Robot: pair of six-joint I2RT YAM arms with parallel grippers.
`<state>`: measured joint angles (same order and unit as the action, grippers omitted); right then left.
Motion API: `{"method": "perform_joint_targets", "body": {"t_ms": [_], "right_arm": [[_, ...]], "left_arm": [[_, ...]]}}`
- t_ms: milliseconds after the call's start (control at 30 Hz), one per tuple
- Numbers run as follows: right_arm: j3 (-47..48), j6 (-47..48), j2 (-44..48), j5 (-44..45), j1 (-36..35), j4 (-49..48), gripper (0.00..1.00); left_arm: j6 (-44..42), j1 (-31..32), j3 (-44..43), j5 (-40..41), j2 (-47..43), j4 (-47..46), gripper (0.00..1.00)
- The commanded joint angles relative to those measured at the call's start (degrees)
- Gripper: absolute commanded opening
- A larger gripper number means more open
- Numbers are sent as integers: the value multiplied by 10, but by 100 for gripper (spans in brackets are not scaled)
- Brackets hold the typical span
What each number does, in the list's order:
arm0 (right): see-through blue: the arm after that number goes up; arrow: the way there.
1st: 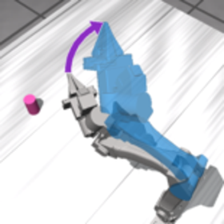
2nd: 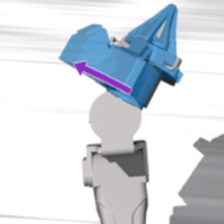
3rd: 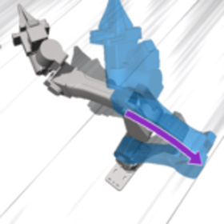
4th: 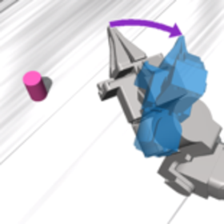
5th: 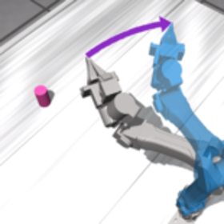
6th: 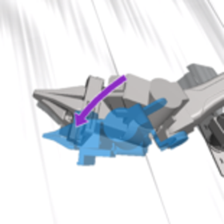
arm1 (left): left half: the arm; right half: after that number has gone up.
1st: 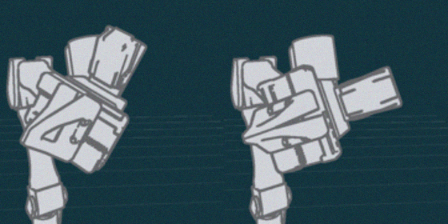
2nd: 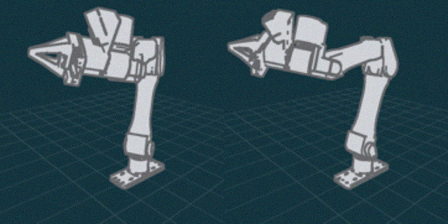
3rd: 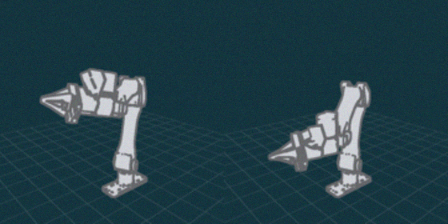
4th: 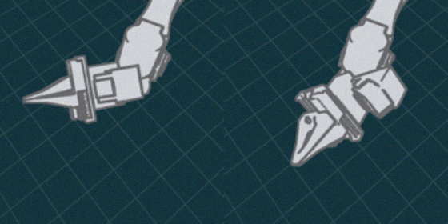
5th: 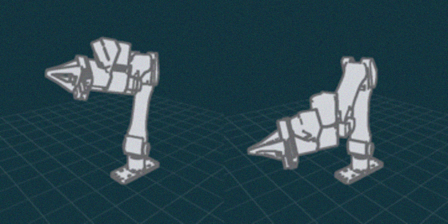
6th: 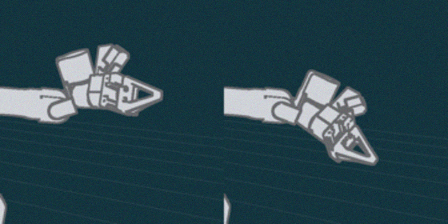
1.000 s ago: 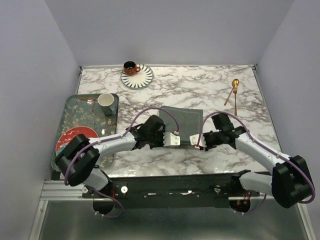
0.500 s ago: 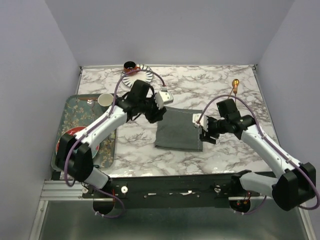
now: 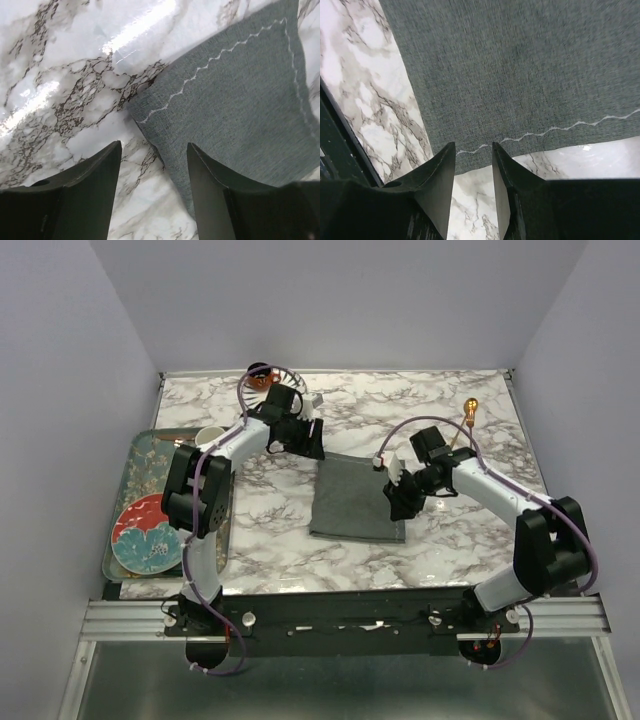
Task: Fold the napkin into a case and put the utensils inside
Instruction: Rotate the lower triangle-folded napkin at the center of the board.
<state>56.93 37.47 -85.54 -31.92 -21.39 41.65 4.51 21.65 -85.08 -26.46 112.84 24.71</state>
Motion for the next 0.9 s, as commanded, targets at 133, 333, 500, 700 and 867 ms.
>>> {"method": "perform_joint_targets", "body": {"t_ms": [133, 333, 500, 700, 867], "right_arm": [[-34, 33, -70, 89, -8, -18, 42], [-39, 59, -91, 113, -9, -20, 42], [-36, 72, -97, 131, -9, -19, 42], [-29, 76, -101, 156, -7, -16, 41], [-9, 69, -98, 162, 4, -4, 44]], "left_arm": [[218, -21, 47, -103, 49, -121, 69], [258, -21, 51, -104, 79, -170, 60], [230, -17, 45, -84, 71, -187, 34], [89, 24, 110, 4, -42, -185, 11], [-7, 68, 175, 201, -107, -149, 35]]}}
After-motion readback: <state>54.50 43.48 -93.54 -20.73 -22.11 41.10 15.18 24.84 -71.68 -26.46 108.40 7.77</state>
